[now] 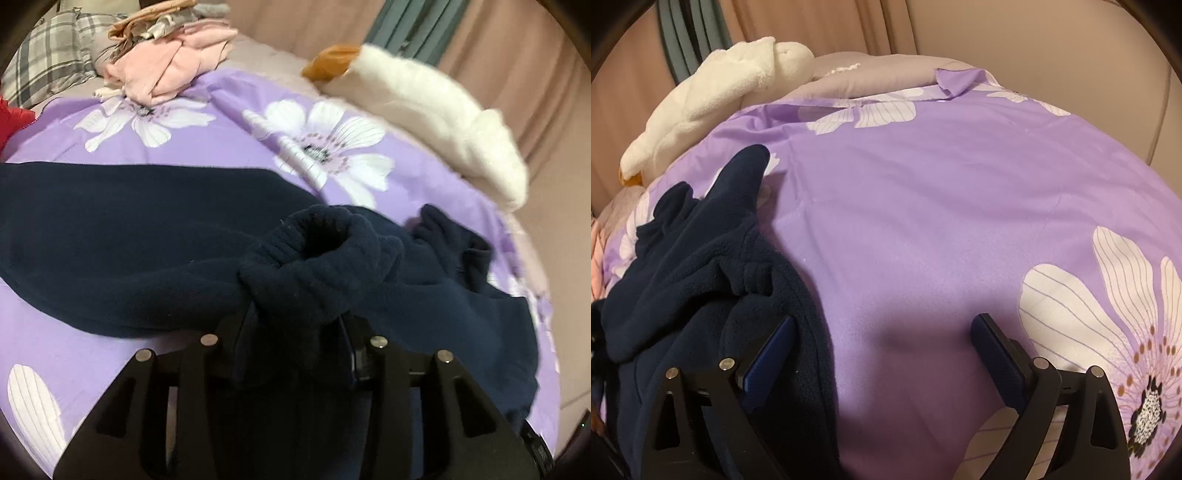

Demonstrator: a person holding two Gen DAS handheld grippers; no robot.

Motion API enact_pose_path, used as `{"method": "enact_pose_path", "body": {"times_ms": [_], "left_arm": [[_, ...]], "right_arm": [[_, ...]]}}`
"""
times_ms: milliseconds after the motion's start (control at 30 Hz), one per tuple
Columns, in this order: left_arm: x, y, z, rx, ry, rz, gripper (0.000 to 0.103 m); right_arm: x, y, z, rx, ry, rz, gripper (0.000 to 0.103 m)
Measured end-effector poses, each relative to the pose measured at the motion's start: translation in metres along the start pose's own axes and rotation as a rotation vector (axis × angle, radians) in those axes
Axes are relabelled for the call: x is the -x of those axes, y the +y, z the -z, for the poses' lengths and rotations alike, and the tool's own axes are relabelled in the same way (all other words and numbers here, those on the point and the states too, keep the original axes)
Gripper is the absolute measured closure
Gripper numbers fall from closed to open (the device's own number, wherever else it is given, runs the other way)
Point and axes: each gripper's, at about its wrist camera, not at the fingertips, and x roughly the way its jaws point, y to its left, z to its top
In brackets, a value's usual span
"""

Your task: Fold large clothes

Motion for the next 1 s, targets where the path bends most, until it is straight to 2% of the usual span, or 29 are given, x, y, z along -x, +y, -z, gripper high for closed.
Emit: {"method": "enact_pose_path", "body": {"times_ms": [33,67,100,133,200,267,300,333,400,467,500,533,567,633,700,767,867,1000], "left_arm": [[0.006,-0.001,-0.002,-0.014,0.005,-0.014,0.058],[0.014,-0.003,-0.005,-0.031,0.006,-0.050,0.050],[0.026,-0.003,-0.008,-0.047,-0.012,-0.094,0.048],[0.042,-0.004,-0.012,-0.066,-0.057,-0.111,0.047],[0.079,-0.003,-0.020,-0.091,-0.182,-0.084,0.048],[0.095,-0.004,-0.029,-0.077,-0.224,-0.087,0.054],[0.094,-0.007,-0.033,-0.074,-0.213,-0.086,0.060],[0.090,-0.011,-0.034,-0.079,-0.201,-0.079,0.069],[0.069,-0.025,-0.027,-0.129,-0.167,-0.067,0.071],[0.030,-0.032,-0.013,-0.170,-0.086,-0.138,0.078],[0.013,-0.031,-0.004,-0.176,-0.058,-0.178,0.078],[-0.006,-0.023,0.006,-0.168,-0.045,-0.222,0.075],[-0.013,-0.015,0.011,-0.145,-0.033,-0.218,0.074],[-0.012,0.005,0.007,-0.036,-0.028,-0.133,0.074],[-0.010,0.017,0.005,0.021,-0.032,-0.091,0.074],[-0.013,0.010,0.010,-0.016,-0.051,-0.117,0.074],[-0.014,-0.002,0.011,-0.055,-0.054,-0.169,0.073],[-0.010,0.007,0.011,-0.015,-0.056,-0.125,0.073]], "right_arm": [[0.000,0.000,0.000,0.001,0.001,0.003,0.007],[0.002,0.000,-0.001,-0.001,0.002,-0.001,0.007],[0.005,-0.002,-0.002,-0.009,0.000,-0.011,0.007],[0.009,-0.005,-0.003,-0.020,-0.008,-0.023,0.007],[0.029,-0.009,-0.009,-0.026,-0.060,-0.025,0.010],[0.057,-0.005,-0.018,0.017,-0.139,-0.015,0.026],[0.070,0.001,-0.022,0.050,-0.176,-0.004,0.045],[0.080,0.009,-0.026,0.082,-0.201,0.012,0.058],[0.087,0.035,-0.036,0.143,-0.221,0.006,0.070],[0.076,0.063,-0.044,0.197,-0.241,-0.060,0.072],[0.063,0.077,-0.046,0.232,-0.247,-0.060,0.073],[0.048,0.088,-0.046,0.265,-0.244,-0.008,0.073],[0.034,0.094,-0.043,0.286,-0.235,0.051,0.073],[-0.002,0.093,-0.035,0.283,-0.183,0.132,0.073],[-0.038,0.076,-0.027,0.225,-0.071,0.092,0.073],[-0.035,0.055,-0.037,0.118,-0.065,0.018,0.073],[-0.041,0.039,-0.036,0.051,-0.051,-0.048,0.071],[-0.039,0.042,-0.036,0.049,-0.054,-0.049,0.071]]}}
